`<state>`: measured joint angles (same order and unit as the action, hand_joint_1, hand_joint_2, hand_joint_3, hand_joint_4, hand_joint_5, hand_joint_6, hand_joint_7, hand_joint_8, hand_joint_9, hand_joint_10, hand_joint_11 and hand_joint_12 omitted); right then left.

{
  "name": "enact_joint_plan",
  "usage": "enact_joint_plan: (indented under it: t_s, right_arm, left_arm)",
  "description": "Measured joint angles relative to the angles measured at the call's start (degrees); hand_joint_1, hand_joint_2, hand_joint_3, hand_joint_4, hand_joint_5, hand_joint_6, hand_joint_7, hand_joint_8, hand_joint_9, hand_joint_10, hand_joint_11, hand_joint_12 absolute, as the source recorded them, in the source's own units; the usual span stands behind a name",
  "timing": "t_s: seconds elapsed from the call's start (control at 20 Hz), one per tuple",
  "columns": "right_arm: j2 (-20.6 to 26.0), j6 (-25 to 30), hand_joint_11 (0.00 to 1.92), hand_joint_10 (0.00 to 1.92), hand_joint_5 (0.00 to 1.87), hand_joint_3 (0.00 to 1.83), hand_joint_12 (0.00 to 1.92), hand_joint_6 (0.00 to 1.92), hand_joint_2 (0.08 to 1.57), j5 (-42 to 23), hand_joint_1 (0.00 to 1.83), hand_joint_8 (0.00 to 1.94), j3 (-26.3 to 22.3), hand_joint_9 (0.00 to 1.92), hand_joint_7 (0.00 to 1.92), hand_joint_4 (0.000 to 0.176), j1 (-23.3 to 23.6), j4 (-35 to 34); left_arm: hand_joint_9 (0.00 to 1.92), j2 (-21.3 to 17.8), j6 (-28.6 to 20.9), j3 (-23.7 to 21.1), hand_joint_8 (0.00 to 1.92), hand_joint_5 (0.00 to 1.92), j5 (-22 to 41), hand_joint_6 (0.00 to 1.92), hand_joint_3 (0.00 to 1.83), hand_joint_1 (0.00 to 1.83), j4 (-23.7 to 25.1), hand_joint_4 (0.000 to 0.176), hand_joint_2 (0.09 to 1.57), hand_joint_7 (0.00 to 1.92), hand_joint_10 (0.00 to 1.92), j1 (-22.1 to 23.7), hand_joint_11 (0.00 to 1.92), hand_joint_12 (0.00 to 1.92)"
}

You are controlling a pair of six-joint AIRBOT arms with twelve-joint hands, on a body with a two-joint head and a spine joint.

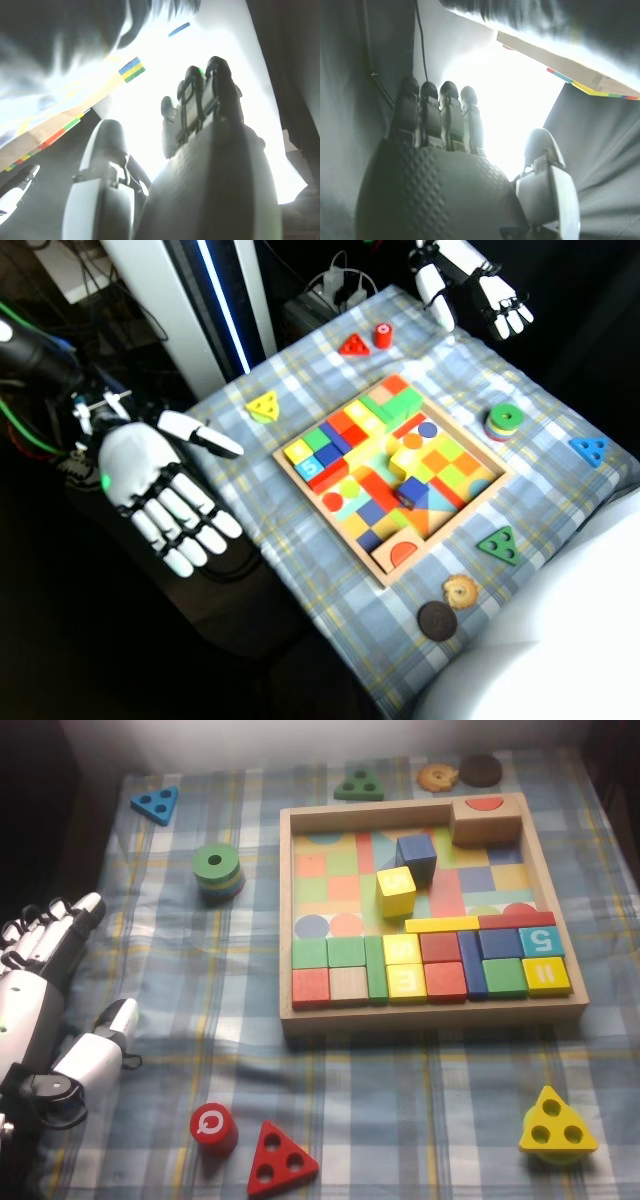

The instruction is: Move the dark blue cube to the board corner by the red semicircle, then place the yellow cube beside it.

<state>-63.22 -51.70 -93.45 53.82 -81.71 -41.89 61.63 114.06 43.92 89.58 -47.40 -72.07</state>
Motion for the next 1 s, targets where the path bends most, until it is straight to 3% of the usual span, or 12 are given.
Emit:
enact_joint_plan:
  t_s: [0.25,0.3,0.4,0.45,0.5,0.55,0.6,0.65,0.7,0.75,0.85,1.0]
  right_arm:
    - [0.6,0.9,0.03,0.01,0.34,0.02,0.02,0.0,1.29,0.5,0.0,0.0,0.0,0.14,0.27,0.004,0.1,1.8]
    - [1.4,2.9,0.0,0.0,0.3,0.01,0.0,0.0,1.27,1.1,0.0,0.0,0.0,0.13,0.25,0.0,0.2,3.6]
    - [4.8,4.2,0.0,0.0,0.3,0.0,0.0,0.0,1.26,3.3,0.0,0.0,0.6,0.07,0.22,0.027,2.9,10.4]
    - [6.6,5.6,0.0,0.0,0.3,0.01,0.0,0.0,1.28,4.6,0.0,0.0,1.9,0.07,0.21,0.02,4.9,14.7]
    - [7.8,10.6,0.0,0.0,0.3,0.0,0.0,0.0,1.23,6.8,0.0,0.0,5.4,0.06,0.21,0.048,8.1,20.7]
    - [7.8,11.8,0.0,0.0,0.31,0.0,0.0,0.01,1.2,7.5,0.01,0.01,6.1,0.07,0.23,0.045,8.7,21.6]
    - [7.8,15.3,0.0,0.0,0.28,0.0,0.0,0.0,1.18,10.6,0.04,0.0,8.6,0.05,0.21,0.017,10.9,24.8]
    - [7.7,18.0,0.0,0.0,0.29,0.0,0.0,0.01,1.18,16.0,0.06,0.0,11.0,0.06,0.2,0.013,13.6,28.2]
    - [7.6,18.8,0.0,0.0,0.28,0.0,0.0,0.0,1.17,20.0,0.04,0.0,12.4,0.05,0.19,0.034,16.0,31.0]
    - [7.5,19.1,0.0,0.0,0.28,0.0,0.0,0.0,1.16,22.5,0.01,0.0,13.5,0.01,0.13,0.039,17.8,33.2]
    - [6.9,21.0,0.0,0.0,0.28,0.0,0.0,0.0,1.15,29.4,0.0,0.0,16.7,0.0,0.04,0.001,23.9,40.9]
    - [3.8,24.4,0.0,0.0,0.38,0.0,0.0,0.03,1.12,37.6,0.02,0.0,22.0,0.0,0.0,0.0,30.3,49.8]
  left_arm:
    - [0.08,0.0,-0.1,0.0,0.0,0.2,0.0,0.01,0.0,0.67,-0.1,0.055,1.39,0.09,0.01,0.0,0.0,0.0]
    - [0.06,0.0,-0.1,0.0,0.0,0.19,0.0,0.0,0.01,0.61,-0.1,0.082,1.4,0.08,0.0,0.0,0.0,0.0]
    - [0.06,0.0,-0.1,0.0,0.0,0.23,-0.1,0.01,0.0,0.63,-0.1,0.059,1.4,0.08,0.0,0.0,0.0,0.0]
    - [0.07,0.0,-0.1,-0.2,0.0,0.25,0.0,0.01,0.0,0.66,0.0,0.059,1.39,0.09,0.0,0.0,0.0,0.0]
    - [0.06,0.0,-0.1,-0.2,0.0,0.24,-0.3,0.01,0.0,0.64,0.0,0.065,1.4,0.08,0.0,0.0,0.0,0.0]
    - [0.07,0.0,-0.1,-0.2,0.0,0.25,-0.3,0.01,0.0,0.63,0.0,0.064,1.39,0.09,0.0,0.0,0.0,0.0]
    - [0.07,0.0,-0.1,-0.2,0.0,0.25,-0.4,0.01,0.0,0.61,-0.2,0.063,1.4,0.09,0.0,0.0,0.0,0.0]
    - [0.07,0.0,-0.1,-0.2,0.0,0.24,-0.5,0.0,0.0,0.61,-0.2,0.084,1.4,0.09,0.0,0.0,0.0,0.0]
    - [0.08,0.0,-0.1,-0.2,0.0,0.25,-0.5,0.0,0.0,0.64,-0.1,0.081,1.39,0.09,0.01,0.0,0.0,0.0]
    - [0.08,0.0,-0.1,-0.2,0.0,0.26,-0.5,0.0,0.0,0.68,0.0,0.076,1.39,0.09,0.0,0.0,0.0,0.0]
    - [0.09,0.0,-0.1,-0.2,0.0,0.26,-0.5,0.0,0.0,0.68,0.0,0.074,1.39,0.1,0.01,0.0,0.0,0.0]
    - [0.1,0.0,-0.1,-0.2,0.0,0.26,-0.7,0.0,0.0,0.69,-0.2,0.07,1.38,0.11,0.01,0.0,0.0,0.0]
